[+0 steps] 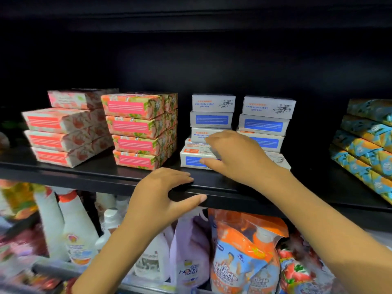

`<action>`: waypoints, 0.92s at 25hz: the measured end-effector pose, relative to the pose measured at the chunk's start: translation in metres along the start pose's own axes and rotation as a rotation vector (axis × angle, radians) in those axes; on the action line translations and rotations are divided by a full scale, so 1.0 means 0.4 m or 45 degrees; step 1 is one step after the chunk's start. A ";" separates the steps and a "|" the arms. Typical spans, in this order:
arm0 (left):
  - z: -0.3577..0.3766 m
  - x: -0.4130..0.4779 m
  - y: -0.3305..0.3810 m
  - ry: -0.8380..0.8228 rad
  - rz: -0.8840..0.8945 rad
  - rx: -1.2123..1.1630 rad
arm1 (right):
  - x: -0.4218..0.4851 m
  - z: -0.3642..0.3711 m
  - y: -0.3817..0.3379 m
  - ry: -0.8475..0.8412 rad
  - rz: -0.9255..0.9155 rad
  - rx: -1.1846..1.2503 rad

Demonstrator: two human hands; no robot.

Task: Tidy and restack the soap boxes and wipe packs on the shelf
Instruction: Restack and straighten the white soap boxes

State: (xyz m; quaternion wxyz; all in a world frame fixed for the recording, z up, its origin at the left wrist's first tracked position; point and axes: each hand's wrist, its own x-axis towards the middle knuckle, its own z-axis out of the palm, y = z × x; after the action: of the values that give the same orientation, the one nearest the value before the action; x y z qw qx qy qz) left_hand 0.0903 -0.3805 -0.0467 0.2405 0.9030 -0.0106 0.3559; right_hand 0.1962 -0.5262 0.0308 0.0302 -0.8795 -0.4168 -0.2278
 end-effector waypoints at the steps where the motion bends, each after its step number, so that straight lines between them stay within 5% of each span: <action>1: -0.002 -0.004 -0.005 0.009 0.005 -0.012 | 0.018 0.008 -0.011 -0.040 -0.015 -0.108; 14: -0.004 -0.027 -0.041 0.137 0.097 -0.069 | 0.032 0.051 -0.016 -0.220 0.062 0.104; 23: -0.023 -0.006 -0.013 0.110 0.104 -0.048 | -0.061 -0.037 0.043 0.308 0.113 0.341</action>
State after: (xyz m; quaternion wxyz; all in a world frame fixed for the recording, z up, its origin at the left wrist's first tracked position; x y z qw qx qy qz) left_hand 0.0836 -0.3722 -0.0447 0.2430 0.8810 -0.0436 0.4036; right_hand 0.1901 -0.5583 0.0360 0.2069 -0.8513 -0.3976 -0.2728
